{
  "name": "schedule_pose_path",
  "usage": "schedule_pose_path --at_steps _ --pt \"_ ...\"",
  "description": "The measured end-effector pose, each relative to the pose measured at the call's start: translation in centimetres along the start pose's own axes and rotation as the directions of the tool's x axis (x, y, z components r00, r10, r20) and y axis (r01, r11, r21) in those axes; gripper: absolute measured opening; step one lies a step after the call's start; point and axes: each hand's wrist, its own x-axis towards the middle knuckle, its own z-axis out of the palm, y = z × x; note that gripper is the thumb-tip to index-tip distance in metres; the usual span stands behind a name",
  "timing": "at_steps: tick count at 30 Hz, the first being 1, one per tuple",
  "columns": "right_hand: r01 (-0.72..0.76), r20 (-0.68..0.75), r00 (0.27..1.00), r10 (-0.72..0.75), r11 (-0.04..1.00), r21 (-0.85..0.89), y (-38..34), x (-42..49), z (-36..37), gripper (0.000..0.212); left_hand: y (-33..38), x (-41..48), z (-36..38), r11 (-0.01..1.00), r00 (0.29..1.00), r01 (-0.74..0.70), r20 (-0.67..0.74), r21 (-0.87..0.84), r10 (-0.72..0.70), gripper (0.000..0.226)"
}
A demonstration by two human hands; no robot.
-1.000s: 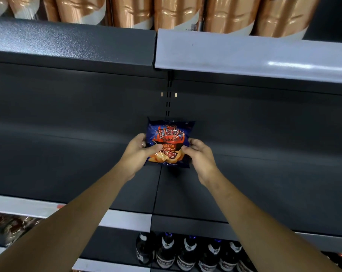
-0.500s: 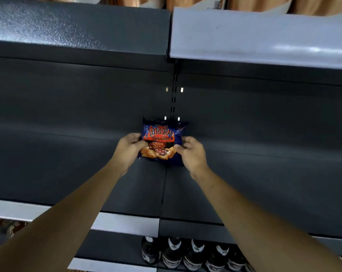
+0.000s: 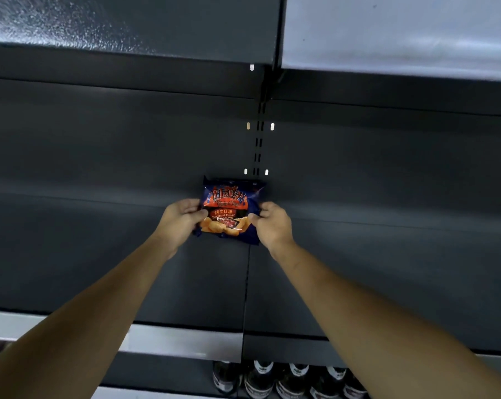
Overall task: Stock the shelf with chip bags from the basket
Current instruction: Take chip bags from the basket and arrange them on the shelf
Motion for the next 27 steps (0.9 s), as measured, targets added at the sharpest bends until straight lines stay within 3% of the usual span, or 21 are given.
schedule_pose_path --at_steps 7,19,23,27 --pt "-0.011 -0.012 1.000 0.011 1.000 -0.019 -0.4 1.2 0.3 0.043 -0.7 2.0 0.0 1.000 0.999 0.016 -0.040 -0.004 -0.016 0.041" --pt "-0.023 -0.036 0.999 0.024 1.000 0.017 -0.4 0.8 -0.6 0.046 0.4 1.2 0.2 0.999 0.994 0.000 -0.110 0.042 0.004 0.043" --pt "-0.018 -0.094 0.995 0.027 0.995 0.100 -0.6 0.1 -1.8 0.034 1.5 -0.8 0.0 0.992 0.949 -0.070 -0.299 0.102 0.098 0.025" --pt "0.012 -0.145 0.989 0.009 0.989 0.145 -0.9 -1.0 -3.3 0.004 2.4 -2.9 0.6 0.977 0.940 -0.140 -0.290 0.158 0.181 0.010"
